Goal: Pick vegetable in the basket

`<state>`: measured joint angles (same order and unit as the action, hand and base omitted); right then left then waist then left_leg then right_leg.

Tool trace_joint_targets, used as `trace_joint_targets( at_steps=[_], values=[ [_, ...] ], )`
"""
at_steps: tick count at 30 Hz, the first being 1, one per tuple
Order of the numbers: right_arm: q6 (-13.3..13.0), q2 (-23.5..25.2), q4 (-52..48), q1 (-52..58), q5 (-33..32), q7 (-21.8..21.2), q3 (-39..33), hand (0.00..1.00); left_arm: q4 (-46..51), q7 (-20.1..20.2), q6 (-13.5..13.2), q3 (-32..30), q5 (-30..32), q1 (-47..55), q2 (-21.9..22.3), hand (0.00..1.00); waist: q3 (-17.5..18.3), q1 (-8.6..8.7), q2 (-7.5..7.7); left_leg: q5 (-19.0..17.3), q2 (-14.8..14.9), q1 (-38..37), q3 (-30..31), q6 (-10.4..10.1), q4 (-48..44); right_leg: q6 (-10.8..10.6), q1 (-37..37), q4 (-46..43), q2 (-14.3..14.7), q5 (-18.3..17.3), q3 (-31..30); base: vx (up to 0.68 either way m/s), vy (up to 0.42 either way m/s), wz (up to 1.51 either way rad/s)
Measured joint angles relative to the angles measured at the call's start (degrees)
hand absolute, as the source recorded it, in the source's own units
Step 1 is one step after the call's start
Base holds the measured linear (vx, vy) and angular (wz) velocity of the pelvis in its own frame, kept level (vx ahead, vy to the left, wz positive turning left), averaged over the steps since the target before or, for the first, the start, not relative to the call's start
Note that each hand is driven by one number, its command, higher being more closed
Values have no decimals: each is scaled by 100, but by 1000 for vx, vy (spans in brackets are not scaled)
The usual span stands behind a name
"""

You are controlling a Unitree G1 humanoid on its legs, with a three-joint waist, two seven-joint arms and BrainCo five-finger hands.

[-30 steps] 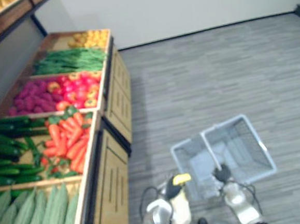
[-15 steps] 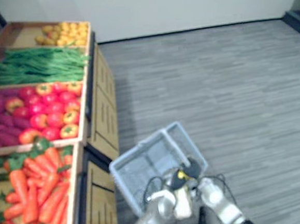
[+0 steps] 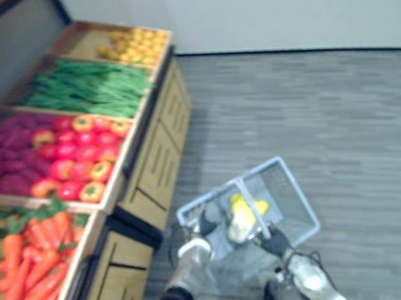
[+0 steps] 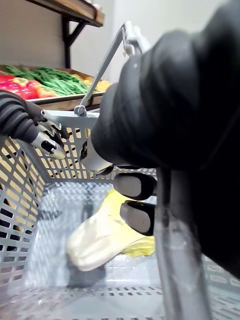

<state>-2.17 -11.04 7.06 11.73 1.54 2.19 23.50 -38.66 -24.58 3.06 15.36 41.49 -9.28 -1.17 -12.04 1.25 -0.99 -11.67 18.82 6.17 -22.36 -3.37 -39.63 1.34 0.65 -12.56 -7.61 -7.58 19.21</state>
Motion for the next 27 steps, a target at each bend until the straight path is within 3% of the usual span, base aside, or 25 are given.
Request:
trace_joint_targets(
  at_steps=[2,3,5,6,7,8,9,11,13,14,16,18,20,21,25,27],
  values=[
    [-47,38,15,159,177,-19,-399,100,256,2,-25,8,32,130,160,0,21,3,-62,335,98,221,-1342,252,473,-234,-288,89,-111,-142,649,170,24,171],
    [-93,84,96,273,382,-16,-733,100,461,12,-94,35,52,236,226,0,38,41,-112,347,175,152,-2307,557,698,-424,-471,12,-193,-314,1128,195,84,224],
    [-102,238,249,351,718,39,-1279,100,787,15,-130,63,166,414,249,0,45,16,-102,131,-40,132,-2897,885,933,-601,-589,-266,-437,-557,1755,193,101,212],
    [-92,292,595,250,935,96,-1633,100,958,25,-126,-61,191,612,210,0,58,-33,-123,-74,-281,122,-2812,995,1159,-660,-632,-616,-616,-730,2007,239,198,189],
    [-30,309,1085,141,1182,214,-2060,100,1075,68,-113,-272,163,888,96,0,58,-1,-122,-256,-745,-66,-2397,941,1685,-709,-679,-1434,-1001,-878,2188,204,180,170],
    [-18,316,1194,134,1247,269,-2139,100,1092,84,-117,-293,142,940,68,0,56,5,-103,-255,-846,-116,-2338,940,1781,-708,-681,-1655,-1096,-879,2199,230,197,174],
    [46,311,1560,75,1445,432,-2427,100,1191,127,-123,-420,43,1213,-111,0,54,-1,-24,-246,-1135,-290,-2057,943,1954,-716,-672,-2496,-1496,-805,2154,213,99,107],
    [149,328,2116,-202,1564,682,-2811,100,1468,134,-125,-620,-110,1681,-465,0,52,-10,6,-304,-1364,-496,-1602,920,2042,-637,-436,-3596,-1816,-463,1613,314,43,126],
    [144,336,2617,-286,1556,943,-3228,100,1752,172,-170,-662,-318,2048,-669,0,91,-4,-70,-229,-1402,-563,-949,829,2282,-572,180,-4045,-1430,-749,579,240,-87,148],
    [143,352,2673,-313,1526,1004,-3312,100,1798,199,-211,-646,-318,2102,-679,0,92,5,-73,-160,-1415,-581,-795,780,2361,-563,323,-3993,-1329,-824,411,181,-124,140],
    [87,392,2941,-330,1445,1173,-3660,100,1843,271,-358,-444,-469,2114,-695,0,95,32,-71,37,-1437,-631,-267,628,2547,-546,584,-3395,-1026,-952,-10,143,-164,134],
    [44,402,3367,-364,1307,1320,-4135,100,2106,366,-585,-177,-723,2065,-775,0,139,59,1,248,-1525,-610,460,424,2757,-607,794,-2307,-611,-917,-953,137,-315,180],
    [77,402,3872,-403,1189,1409,-4572,100,2350,431,-813,-108,-851,1992,-817,0,220,169,181,391,-1673,-444,1140,232,2751,-753,741,-1252,-397,-755,-1871,99,-367,194],
    [98,318,4262,-431,1146,1422,-4685,100,2375,474,-891,-87,-1029,1876,-802,0,186,197,230,468,-1753,-461,1490,102,2784,-945,578,-1105,-415,-528,-1844,83,-343,152],
    [452,-10,4674,-556,957,1470,-5017,100,3084,493,-1033,-535,-1436,1671,-900,0,360,148,-211,931,-1306,-575,1557,-153,3425,-728,303,-848,-120,-591,-1059,74,-266,85],
    [477,-44,4765,-552,959,1476,-5021,100,3257,481,-1057,-788,-1436,1501,-1055,0,351,123,-264,1107,-1186,-703,1592,-186,3666,-625,158,-659,26,-529,-915,29,-159,28]
  ],
)
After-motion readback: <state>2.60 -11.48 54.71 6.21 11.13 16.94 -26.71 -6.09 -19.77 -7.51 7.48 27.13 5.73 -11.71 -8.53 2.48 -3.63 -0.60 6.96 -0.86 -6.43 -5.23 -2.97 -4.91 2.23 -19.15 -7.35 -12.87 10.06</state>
